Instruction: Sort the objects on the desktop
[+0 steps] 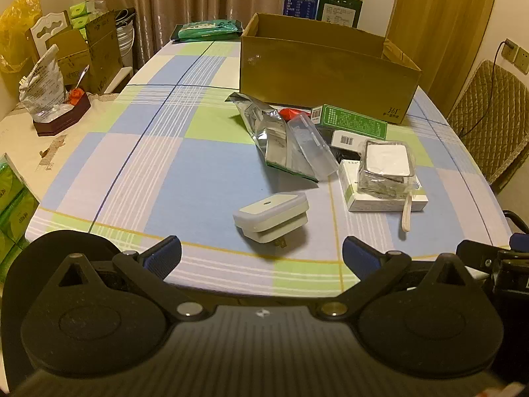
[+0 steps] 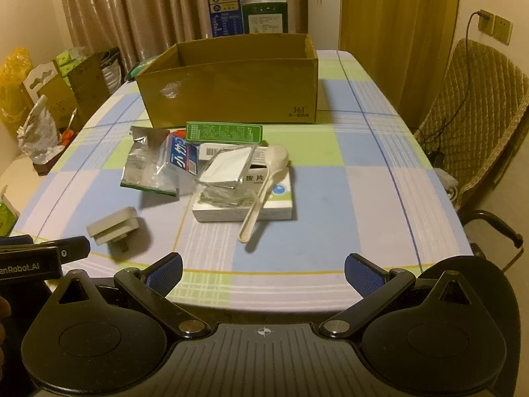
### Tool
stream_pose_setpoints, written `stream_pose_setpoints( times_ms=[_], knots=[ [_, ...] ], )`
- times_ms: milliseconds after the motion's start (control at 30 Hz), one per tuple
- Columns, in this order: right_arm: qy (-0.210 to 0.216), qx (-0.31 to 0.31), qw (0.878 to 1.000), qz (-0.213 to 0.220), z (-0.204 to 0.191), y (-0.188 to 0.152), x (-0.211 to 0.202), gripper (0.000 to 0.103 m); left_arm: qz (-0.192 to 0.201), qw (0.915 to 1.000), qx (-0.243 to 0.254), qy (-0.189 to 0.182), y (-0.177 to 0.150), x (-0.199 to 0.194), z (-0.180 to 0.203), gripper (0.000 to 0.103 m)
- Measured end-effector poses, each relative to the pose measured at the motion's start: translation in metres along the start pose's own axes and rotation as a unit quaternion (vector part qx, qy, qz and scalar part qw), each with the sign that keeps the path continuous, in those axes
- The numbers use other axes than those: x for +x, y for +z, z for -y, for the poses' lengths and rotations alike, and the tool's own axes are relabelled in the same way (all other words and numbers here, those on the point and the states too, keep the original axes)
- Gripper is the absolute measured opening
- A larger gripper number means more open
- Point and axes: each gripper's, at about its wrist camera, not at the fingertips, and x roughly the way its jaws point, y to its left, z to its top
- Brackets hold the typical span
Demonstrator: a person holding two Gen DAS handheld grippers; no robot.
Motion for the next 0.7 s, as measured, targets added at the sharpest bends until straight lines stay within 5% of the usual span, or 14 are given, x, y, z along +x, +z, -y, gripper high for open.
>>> stream_pose_setpoints(
  times_ms=[700],
  knots=[
    [-0.002,-0.002,1.000,-0.005,0.0000,-0.0039,0.0032,0.101,-0.006,1.0000,-0.001,-0.002,-0.0034,0.0029,0.0012,0.102]
  ],
)
